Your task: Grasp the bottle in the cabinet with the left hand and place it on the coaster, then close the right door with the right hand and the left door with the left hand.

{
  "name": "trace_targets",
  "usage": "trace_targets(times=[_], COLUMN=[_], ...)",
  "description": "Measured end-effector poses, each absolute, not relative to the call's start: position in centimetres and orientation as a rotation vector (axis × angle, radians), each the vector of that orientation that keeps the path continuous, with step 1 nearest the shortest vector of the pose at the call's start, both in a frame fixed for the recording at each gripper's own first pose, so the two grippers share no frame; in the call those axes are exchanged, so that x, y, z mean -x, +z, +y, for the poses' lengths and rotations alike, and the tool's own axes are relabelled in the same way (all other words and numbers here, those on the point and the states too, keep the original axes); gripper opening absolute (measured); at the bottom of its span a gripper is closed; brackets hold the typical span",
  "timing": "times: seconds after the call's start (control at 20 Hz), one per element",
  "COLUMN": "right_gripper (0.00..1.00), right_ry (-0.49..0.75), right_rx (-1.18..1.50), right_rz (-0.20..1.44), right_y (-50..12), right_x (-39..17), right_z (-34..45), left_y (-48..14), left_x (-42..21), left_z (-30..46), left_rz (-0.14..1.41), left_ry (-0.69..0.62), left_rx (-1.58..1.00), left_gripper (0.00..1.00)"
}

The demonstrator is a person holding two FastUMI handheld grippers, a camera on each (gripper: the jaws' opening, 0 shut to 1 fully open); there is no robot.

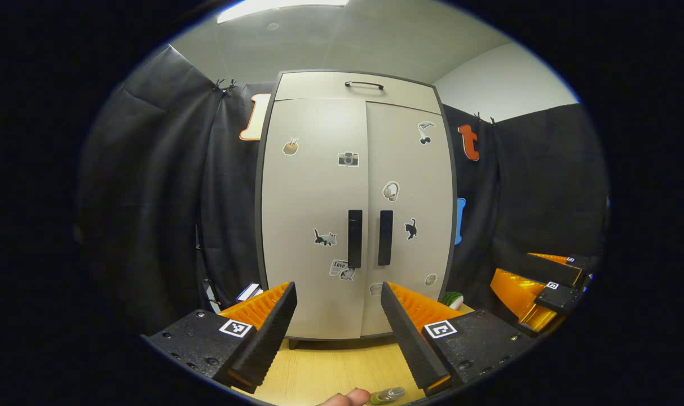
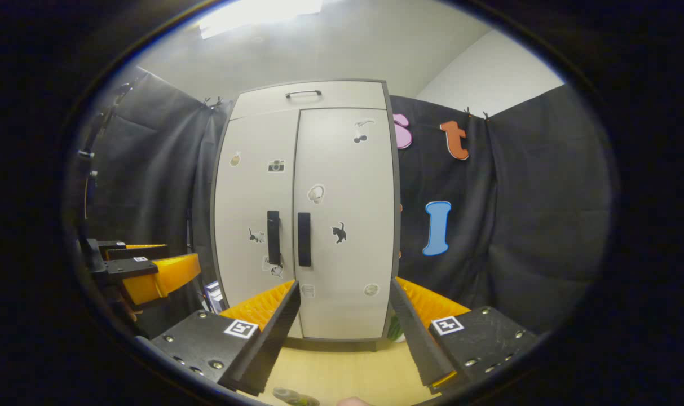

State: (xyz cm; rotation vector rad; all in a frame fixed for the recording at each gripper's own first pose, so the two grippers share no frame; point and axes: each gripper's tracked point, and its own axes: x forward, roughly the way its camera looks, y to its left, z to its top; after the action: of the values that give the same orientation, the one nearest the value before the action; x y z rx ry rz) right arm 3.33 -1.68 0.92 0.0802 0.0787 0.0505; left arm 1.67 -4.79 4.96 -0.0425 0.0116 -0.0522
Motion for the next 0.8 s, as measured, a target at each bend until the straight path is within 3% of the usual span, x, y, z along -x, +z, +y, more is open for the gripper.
trace_targets(times=[0.15, 0.25, 0.35, 0.4, 0.8], right_gripper=[0.99, 0.96, 0.96, 0.96, 0.96], right_ry=[0.050, 0.050, 0.045, 0.043, 0.013], right_rx=[-0.090, -0.094, -0.100, -0.101, -0.087], right_rz=[0.077, 0.068, 0.062, 0.060, 0.045], right_y=[1.3, 1.7, 1.9, 1.8, 2.8], right_x=[-3.2, -2.9, -2.5, -2.3, -0.7], right_z=[-2.0, -2.4, -2.9, -3.2, -6.3], left_y=[4.8, 4.9, 5.2, 5.4, 6.6], left_x=[-1.3, -1.1, -0.8, -0.6, 0.4], left_z=[-5.1, -5.3, -5.3, -5.4, -7.9], left_rz=[0.015, 0.018, 0.003, -0.004, -0.038], left_ry=[-0.052, -0.051, -0.044, -0.042, -0.080], left_rx=[0.048, 0.051, 0.045, 0.043, 0.031], left_gripper=[0.95, 0.95, 0.91, 0.95, 0.95])
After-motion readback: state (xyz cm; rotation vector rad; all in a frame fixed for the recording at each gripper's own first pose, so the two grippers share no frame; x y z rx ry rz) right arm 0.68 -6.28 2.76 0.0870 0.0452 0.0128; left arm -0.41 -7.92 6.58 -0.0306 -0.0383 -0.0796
